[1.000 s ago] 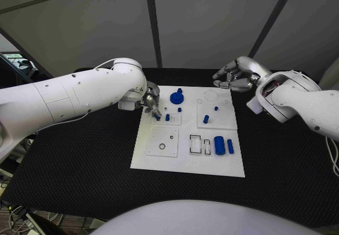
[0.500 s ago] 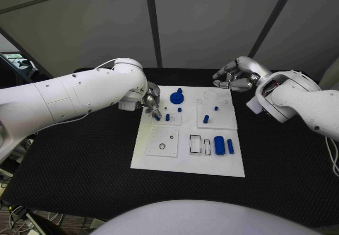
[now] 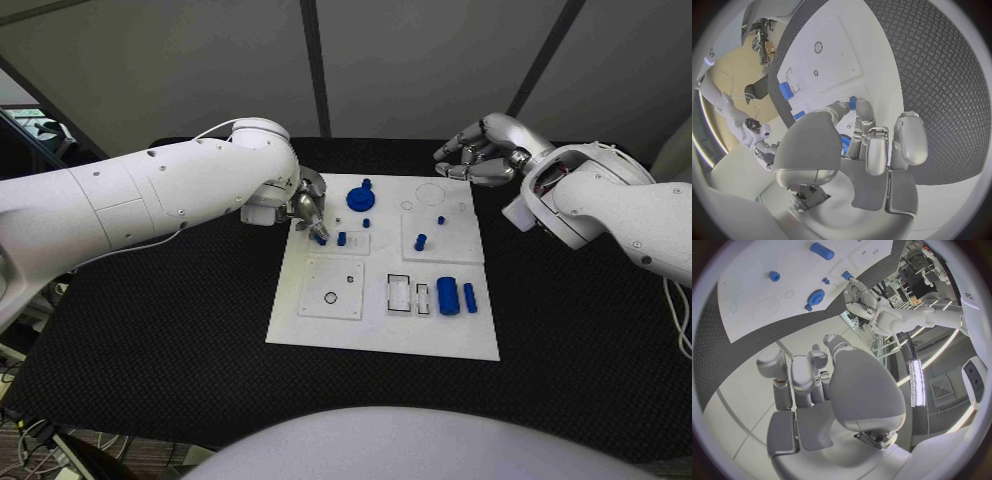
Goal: Assemble the parts on the task board
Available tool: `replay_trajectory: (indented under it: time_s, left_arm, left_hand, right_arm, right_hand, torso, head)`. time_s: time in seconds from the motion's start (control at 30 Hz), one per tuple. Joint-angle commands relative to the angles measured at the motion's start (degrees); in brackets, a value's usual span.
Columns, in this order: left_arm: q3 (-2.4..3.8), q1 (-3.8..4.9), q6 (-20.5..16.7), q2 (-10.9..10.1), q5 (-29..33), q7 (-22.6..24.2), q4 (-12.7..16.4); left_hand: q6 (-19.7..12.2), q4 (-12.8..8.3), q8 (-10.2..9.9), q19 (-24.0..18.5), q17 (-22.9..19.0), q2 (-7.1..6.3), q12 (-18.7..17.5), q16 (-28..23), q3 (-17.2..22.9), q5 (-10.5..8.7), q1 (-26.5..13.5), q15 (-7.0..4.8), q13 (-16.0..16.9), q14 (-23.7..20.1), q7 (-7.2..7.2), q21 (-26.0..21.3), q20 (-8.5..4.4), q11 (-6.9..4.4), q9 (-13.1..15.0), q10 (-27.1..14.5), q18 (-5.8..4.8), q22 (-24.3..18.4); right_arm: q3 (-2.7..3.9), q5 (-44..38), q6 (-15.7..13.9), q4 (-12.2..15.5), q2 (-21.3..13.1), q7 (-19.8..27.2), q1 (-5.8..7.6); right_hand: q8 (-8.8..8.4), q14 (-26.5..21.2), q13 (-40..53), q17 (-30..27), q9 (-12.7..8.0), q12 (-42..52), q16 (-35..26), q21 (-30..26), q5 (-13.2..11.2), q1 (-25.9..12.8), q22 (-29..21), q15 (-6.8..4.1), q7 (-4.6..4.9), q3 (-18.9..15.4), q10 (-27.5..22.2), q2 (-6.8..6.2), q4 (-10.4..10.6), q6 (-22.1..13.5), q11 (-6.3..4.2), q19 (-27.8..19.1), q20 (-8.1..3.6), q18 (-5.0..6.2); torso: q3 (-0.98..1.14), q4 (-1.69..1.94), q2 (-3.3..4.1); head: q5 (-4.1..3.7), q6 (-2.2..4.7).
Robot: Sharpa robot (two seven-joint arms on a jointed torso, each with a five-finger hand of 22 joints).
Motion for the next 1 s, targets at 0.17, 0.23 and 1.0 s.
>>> replay_trajectory:
  time_s: [0.17,0.23,1.0]
  left_arm:
    - [-0.35,-0.26,0.9,0.2,1.7,-0.9,-0.4]
    - [-0.38,-0.30,0.7,0.3,1.8,-0.9,-0.5]
    - [-0.48,-0.52,0.9,0.5,2.6,-1.0,-1.4]
  left_hand:
    - [-0.4,-9.0,0.2,0.3,13.6,0.40,-0.3,0.3,9.2,0.11,-2.6,-0.76,-0.2,5.6,-1.25,0.2,-0.31,-0.81,0.9,0.9,-0.41,4.4]
    - [-0.4,-8.5,0.1,0.4,13.6,0.69,-0.3,0.3,8.6,0.06,-3.4,-0.87,-0.1,5.6,-1.48,0.2,-0.40,-0.95,1.1,1.1,-0.42,4.4]
    - [2.0,-3.2,-2.7,0.9,13.7,2.52,0.1,0.3,-0.8,-0.15,-9.5,-1.36,0.8,5.6,-2.13,0.3,-0.96,-1.44,1.2,1.5,-0.58,4.8]
  right_arm:
    - [0.04,0.0,-0.3,0.1,0.0,0.3,0.09]
    - [0.04,0.0,-0.3,0.2,-0.1,0.3,0.09]
    - [0.04,0.0,-0.4,0.4,-0.2,0.5,0.09]
  right_hand:
    - [-0.29,1.1,0.0,0.1,0.0,0.1,-0.1,-0.2,0.2,-0.5,0.0,-0.05,-0.01,0.3,0.0,-0.08,0.0,0.3,-0.08,0.3,0.07,1.06]
    - [-0.29,1.1,0.0,0.1,0.0,0.1,-0.1,-0.2,0.2,-0.5,0.0,-0.05,-0.01,0.3,0.0,-0.08,0.0,0.3,-0.08,0.3,0.07,1.06]
    - [-0.29,1.1,0.0,0.1,0.0,0.1,-0.1,-0.2,0.2,-0.5,0.0,-0.05,-0.01,0.3,0.0,-0.08,0.0,0.3,-0.08,0.3,0.07,1.06]
  torso:
    - [0.00,-0.03,0.02]
    - [-0.01,-0.01,0.02]
    - [0.02,-0.03,-0.01]
  head:
    - [-0.09,-0.06]
    - [-0.14,-0.08]
    - [-0.25,-0.25]
